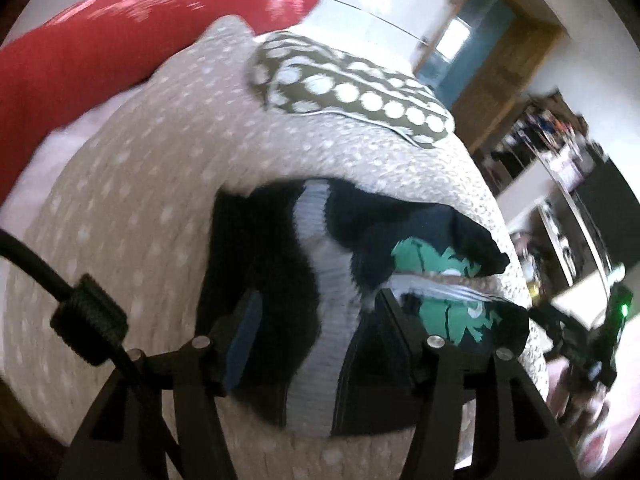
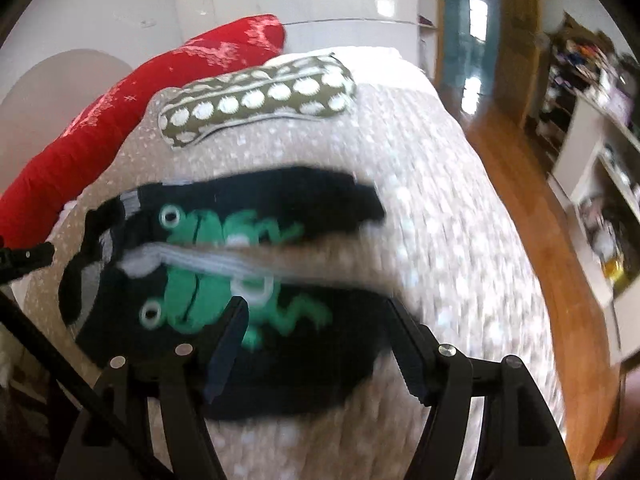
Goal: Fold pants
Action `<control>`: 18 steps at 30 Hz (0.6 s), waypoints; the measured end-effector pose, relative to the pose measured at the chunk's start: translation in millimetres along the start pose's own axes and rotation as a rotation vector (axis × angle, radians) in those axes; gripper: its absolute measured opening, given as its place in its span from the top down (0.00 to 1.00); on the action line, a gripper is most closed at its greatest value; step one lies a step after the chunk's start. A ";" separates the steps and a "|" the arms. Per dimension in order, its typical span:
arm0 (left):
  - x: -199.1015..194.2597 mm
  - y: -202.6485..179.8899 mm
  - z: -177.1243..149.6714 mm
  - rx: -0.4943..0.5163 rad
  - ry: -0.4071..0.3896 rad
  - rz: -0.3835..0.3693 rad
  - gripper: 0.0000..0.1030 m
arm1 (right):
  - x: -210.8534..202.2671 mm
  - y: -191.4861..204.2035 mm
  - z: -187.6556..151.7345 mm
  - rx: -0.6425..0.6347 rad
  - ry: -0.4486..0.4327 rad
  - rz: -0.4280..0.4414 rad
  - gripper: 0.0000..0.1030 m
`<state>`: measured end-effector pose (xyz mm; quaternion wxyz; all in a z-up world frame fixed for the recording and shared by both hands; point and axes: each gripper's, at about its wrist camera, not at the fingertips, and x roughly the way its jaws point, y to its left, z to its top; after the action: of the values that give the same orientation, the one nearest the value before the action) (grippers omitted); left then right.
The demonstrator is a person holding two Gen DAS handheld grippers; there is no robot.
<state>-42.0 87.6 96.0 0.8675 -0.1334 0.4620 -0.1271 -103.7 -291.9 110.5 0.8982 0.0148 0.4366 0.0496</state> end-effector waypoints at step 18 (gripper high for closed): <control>151.9 -5.8 104.2 0.239 0.274 -0.063 0.43 | 168.3 1.7 140.0 -0.131 0.187 0.095 0.29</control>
<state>126.7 41.8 37.4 0.8018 -0.0251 0.5529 -0.2253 109.5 -270.6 65.4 0.8493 -0.0281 0.5130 0.1216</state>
